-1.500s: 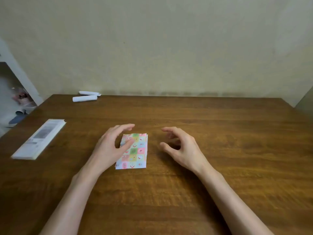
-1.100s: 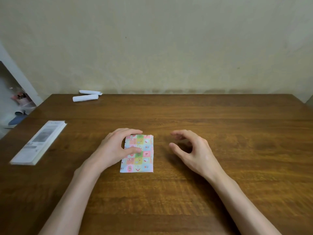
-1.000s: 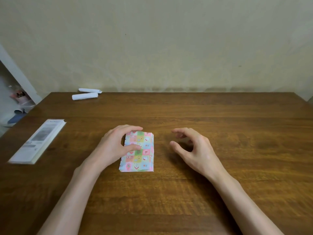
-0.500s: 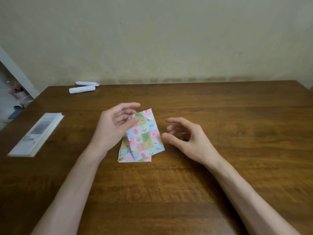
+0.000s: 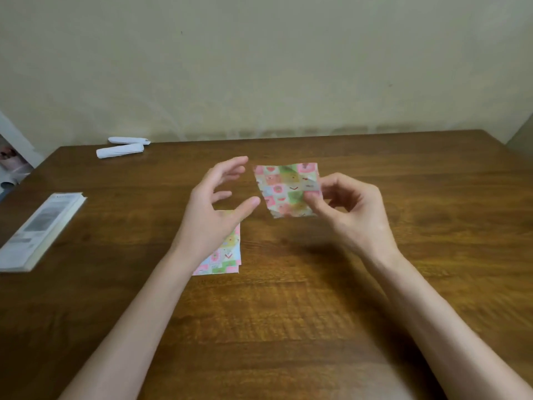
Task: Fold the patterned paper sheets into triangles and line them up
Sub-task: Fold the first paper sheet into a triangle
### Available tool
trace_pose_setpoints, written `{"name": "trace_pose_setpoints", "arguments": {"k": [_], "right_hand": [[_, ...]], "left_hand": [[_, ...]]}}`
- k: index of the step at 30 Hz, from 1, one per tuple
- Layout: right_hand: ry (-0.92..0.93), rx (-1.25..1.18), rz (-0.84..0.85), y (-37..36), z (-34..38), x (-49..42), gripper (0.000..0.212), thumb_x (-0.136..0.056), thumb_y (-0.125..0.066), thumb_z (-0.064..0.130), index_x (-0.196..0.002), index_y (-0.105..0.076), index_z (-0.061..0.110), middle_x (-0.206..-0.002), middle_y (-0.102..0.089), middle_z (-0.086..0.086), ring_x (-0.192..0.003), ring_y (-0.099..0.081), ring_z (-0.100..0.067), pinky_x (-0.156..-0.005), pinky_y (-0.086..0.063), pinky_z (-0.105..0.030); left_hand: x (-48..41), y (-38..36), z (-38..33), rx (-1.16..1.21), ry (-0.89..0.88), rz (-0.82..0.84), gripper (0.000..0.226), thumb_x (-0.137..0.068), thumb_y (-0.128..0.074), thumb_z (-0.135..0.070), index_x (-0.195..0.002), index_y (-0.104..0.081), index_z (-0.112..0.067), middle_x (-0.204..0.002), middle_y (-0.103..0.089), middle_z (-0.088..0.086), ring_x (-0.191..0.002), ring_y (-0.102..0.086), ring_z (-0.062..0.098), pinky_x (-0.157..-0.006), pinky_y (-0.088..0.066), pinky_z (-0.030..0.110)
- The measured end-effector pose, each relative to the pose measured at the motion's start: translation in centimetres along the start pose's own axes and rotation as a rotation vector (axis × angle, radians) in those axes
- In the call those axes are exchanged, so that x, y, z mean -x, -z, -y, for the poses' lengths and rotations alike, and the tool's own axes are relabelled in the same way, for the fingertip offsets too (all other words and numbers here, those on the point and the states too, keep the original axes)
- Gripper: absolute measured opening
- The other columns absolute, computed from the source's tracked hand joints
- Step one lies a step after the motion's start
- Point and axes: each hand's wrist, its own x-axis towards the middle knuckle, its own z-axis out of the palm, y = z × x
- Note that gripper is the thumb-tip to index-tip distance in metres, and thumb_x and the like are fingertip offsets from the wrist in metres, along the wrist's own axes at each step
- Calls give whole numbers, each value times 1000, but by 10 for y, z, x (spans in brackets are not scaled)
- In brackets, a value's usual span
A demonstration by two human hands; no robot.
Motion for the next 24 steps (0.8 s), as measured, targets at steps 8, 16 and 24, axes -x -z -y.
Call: {"name": "trace_pose_setpoints", "arguments": {"k": [8, 16, 24], "right_hand": [[164, 484, 156, 15, -38, 20, 21, -81, -81, 8, -93, -77, 25, -100, -70, 16, -99, -59, -13, -89, -52, -40], [40, 570, 369, 27, -40, 23, 22, -79, -74, 37, -101, -75, 39, -101, -66, 21, -98, -55, -8, -85, -51, -35], [-45, 357, 457, 27, -41, 22, 20, -76, -90, 30, -92, -79, 36, -98, -66, 13, -99, -62, -15, -85, -50, -29]], "left_hand": [[16, -18, 12, -410, -375, 149, 28, -82, -86, -22, -107, -78, -30, -107, -67, -16, -106, -61, 9, -89, -48, 41], [30, -25, 24, -588, -465, 338, 15, -90, -77, -21, -102, -79, -30, -100, -70, -18, -90, -66, 7, -85, -49, 31], [34, -24, 20, -637, -434, 401, 23, -95, -62, -34, -111, -79, -31, -107, -67, -20, -96, -63, 5, -86, -51, 30]]}}
